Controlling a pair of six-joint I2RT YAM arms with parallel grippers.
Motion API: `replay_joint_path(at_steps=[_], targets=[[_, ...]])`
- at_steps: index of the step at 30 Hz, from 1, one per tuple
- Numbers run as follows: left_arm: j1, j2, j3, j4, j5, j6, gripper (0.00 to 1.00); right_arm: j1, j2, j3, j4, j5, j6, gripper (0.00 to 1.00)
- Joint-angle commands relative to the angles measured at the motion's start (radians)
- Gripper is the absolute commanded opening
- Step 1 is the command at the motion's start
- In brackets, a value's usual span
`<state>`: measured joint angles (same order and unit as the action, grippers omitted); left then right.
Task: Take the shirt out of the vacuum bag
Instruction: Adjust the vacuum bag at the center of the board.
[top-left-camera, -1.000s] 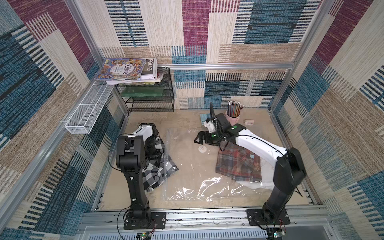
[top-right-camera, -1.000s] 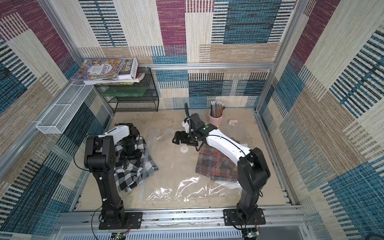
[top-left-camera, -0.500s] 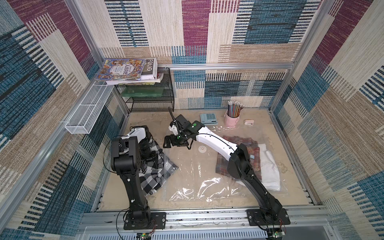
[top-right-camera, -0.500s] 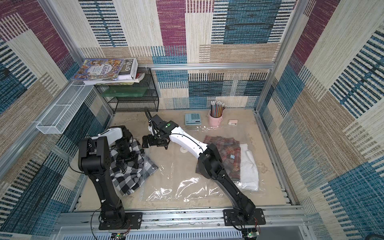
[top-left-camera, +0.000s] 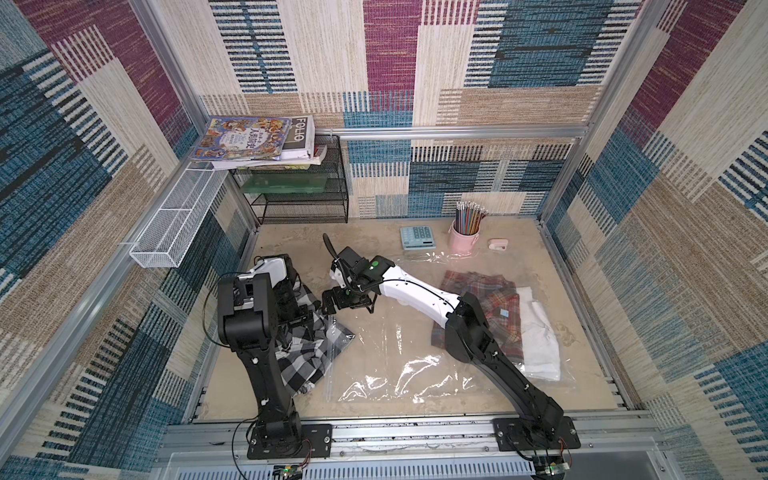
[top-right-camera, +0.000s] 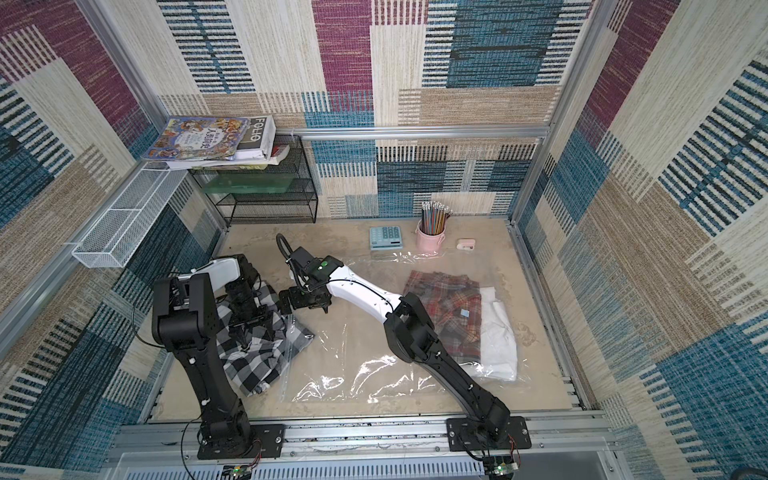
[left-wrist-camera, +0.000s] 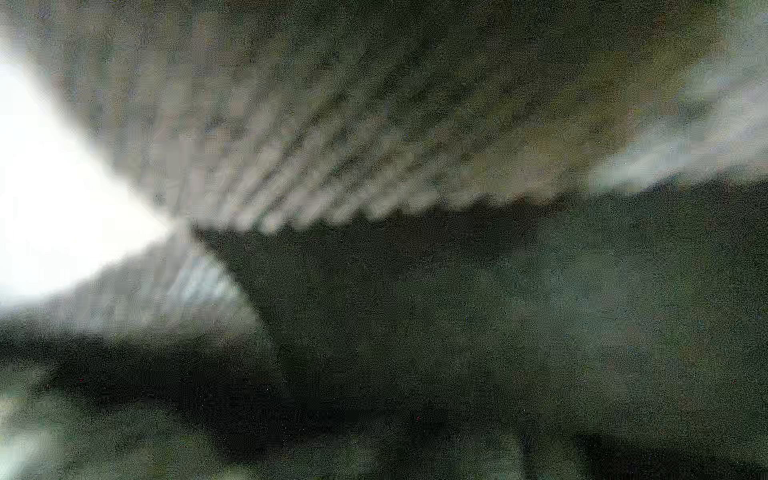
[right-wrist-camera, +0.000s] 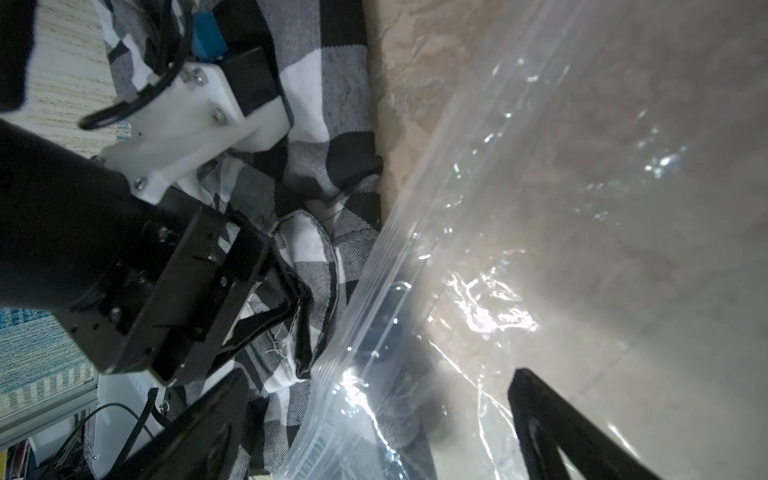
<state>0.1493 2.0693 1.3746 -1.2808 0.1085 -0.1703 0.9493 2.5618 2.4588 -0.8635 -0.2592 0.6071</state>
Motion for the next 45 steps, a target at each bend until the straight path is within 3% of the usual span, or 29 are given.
replay_joint_path(at_steps=[1, 11, 22, 24, 28, 30, 41, 45], targets=[[0.001, 0.012, -0.017, 0.177, 0.023, 0.003, 0.77, 0.000, 0.011, 0.006, -0.017, 0.071, -0.016, 0.98], [0.001, 0.002, -0.026, 0.182, 0.033, 0.000, 0.77, 0.009, 0.065, 0.049, -0.029, 0.114, -0.035, 0.87], [0.001, -0.003, -0.039, 0.187, 0.033, -0.001, 0.77, 0.013, 0.082, 0.048, -0.023, 0.087, -0.051, 0.55], [0.001, -0.002, -0.040, 0.187, 0.031, -0.001, 0.77, 0.011, 0.074, 0.049, -0.029, 0.086, -0.052, 0.59], [0.001, -0.003, -0.040, 0.186, 0.033, -0.003, 0.77, 0.014, 0.014, 0.028, 0.016, 0.078, -0.050, 0.90], [0.001, -0.005, -0.039, 0.186, 0.039, -0.003, 0.77, 0.014, 0.001, 0.003, 0.041, 0.060, -0.043, 0.93], [0.003, -0.020, -0.045, 0.185, 0.059, -0.006, 0.76, 0.011, 0.112, 0.055, 0.008, 0.054, -0.055, 0.92], [0.003, -0.028, -0.043, 0.185, 0.062, -0.006, 0.76, 0.015, 0.133, 0.054, -0.015, 0.086, -0.085, 0.74]])
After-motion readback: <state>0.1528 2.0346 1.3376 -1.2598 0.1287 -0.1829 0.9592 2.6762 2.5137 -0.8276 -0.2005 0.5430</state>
